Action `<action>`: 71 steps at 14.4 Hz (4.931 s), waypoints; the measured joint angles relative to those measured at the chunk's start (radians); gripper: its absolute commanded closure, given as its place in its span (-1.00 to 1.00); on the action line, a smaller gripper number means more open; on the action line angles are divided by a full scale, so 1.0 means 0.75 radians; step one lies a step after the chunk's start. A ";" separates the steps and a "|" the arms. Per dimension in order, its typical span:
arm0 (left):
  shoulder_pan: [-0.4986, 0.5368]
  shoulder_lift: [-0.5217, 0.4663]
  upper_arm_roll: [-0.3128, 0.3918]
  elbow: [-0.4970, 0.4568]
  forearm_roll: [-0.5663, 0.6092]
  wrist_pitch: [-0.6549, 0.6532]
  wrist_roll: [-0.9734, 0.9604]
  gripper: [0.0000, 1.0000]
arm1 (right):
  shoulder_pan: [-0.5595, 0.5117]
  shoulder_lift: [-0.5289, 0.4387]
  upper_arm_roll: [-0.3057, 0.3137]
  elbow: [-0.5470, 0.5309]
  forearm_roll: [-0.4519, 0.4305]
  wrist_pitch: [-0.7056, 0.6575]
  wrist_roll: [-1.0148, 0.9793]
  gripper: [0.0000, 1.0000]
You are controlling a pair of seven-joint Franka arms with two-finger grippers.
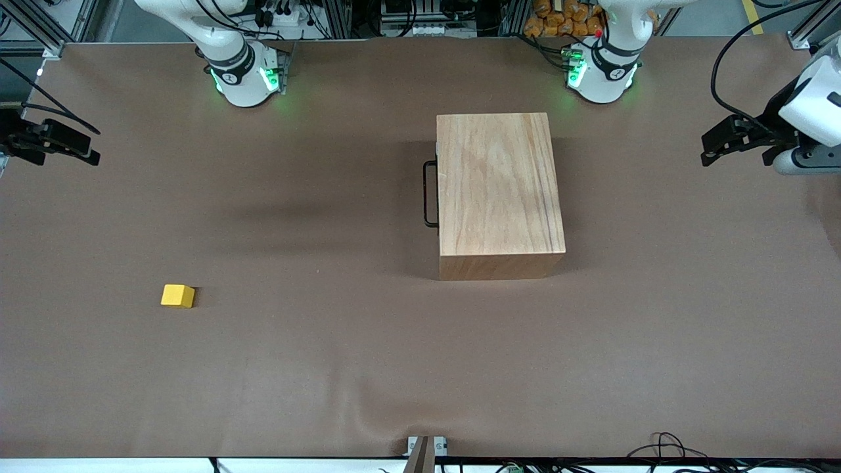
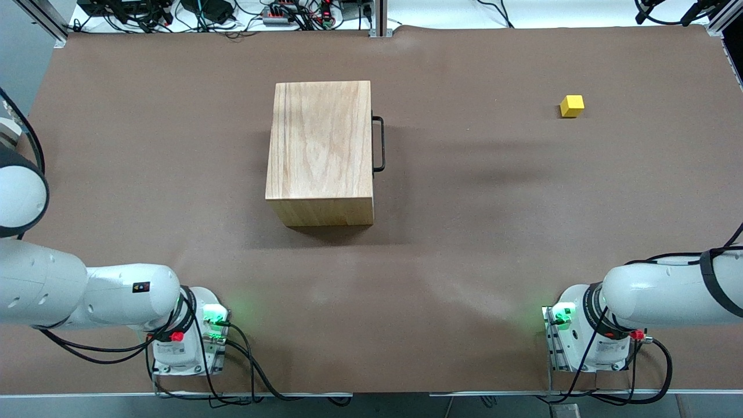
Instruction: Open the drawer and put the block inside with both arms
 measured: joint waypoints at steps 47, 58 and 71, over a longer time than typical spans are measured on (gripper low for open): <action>-1.010 0.764 0.099 0.480 0.255 0.158 -1.082 -1.00 | -0.038 0.087 0.003 0.000 -0.007 0.234 0.115 -1.00; -1.416 1.048 0.282 0.678 0.255 0.240 -1.299 -1.00 | -0.010 0.153 0.005 0.002 -0.008 0.103 0.115 -1.00; -1.467 1.174 0.281 0.677 0.255 0.178 -1.240 -1.00 | -0.054 0.153 -0.007 0.012 -0.009 -0.619 0.072 -1.00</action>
